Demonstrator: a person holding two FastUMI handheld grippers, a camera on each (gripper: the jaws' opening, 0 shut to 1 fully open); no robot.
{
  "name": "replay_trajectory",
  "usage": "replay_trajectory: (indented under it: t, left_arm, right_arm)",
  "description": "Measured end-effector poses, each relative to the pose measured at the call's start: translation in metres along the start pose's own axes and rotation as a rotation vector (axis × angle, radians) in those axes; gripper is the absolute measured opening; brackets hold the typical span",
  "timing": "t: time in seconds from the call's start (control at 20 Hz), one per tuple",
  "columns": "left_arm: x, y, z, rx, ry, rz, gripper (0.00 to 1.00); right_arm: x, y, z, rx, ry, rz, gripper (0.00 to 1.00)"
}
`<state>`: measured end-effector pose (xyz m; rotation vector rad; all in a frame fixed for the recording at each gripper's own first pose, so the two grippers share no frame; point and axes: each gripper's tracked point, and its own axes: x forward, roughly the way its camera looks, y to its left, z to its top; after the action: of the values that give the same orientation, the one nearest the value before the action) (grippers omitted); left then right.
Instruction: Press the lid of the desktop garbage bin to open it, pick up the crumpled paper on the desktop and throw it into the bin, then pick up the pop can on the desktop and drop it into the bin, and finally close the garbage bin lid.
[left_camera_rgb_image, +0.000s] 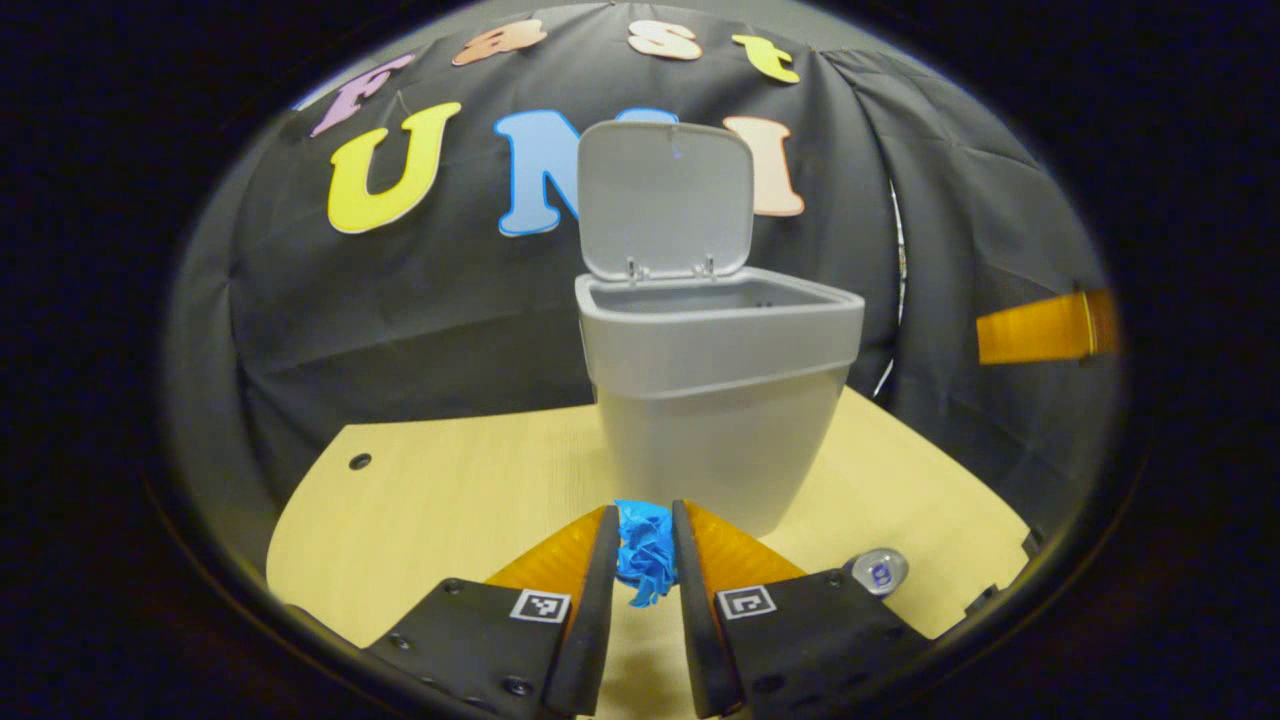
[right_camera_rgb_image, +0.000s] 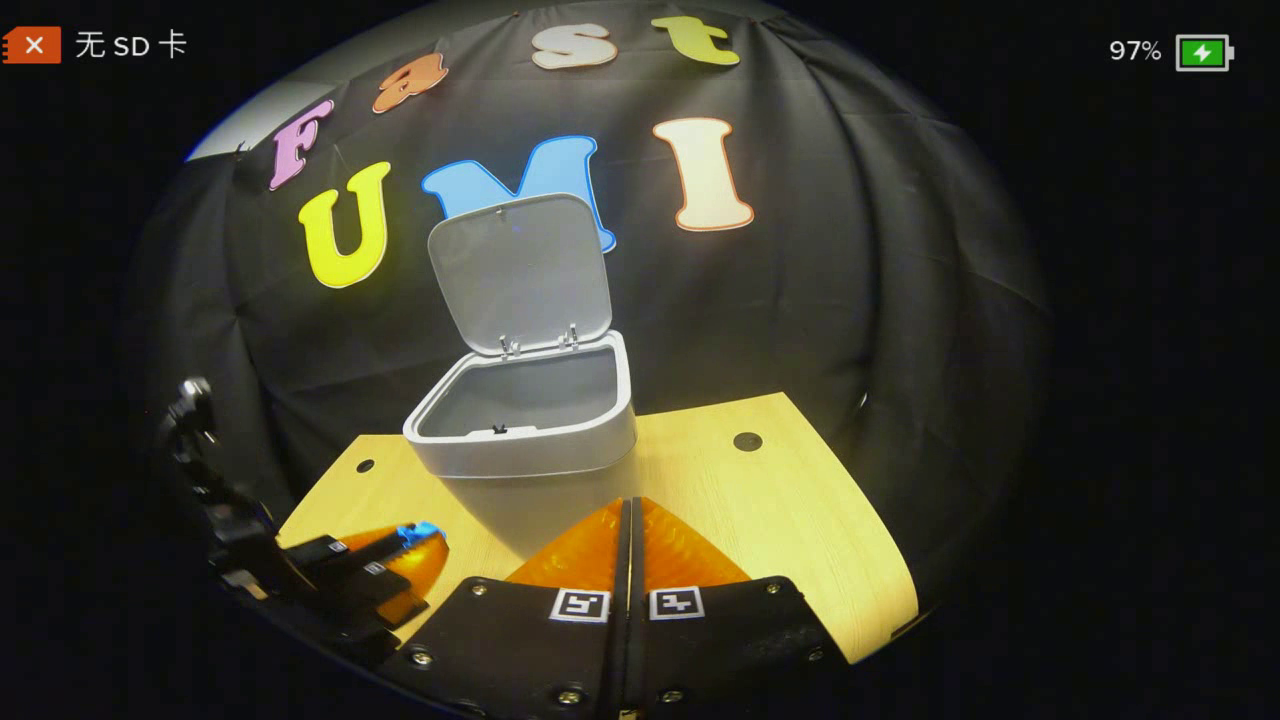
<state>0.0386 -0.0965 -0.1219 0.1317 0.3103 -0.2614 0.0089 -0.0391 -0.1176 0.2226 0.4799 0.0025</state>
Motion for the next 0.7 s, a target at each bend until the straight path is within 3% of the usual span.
replay_trajectory:
  t: [0.3,0.7]
  left_arm:
    - [-0.015,-0.004,0.096,-0.034,-0.156,-0.022,0.39]
    - [0.005,-0.012,0.179,0.092,-0.299,-0.023,0.41]
  right_arm:
    - [0.002,-0.009,-0.004,0.028,0.005,-0.011,0.01]
    - [0.001,-0.020,-0.013,0.063,0.015,-0.026,0.01]
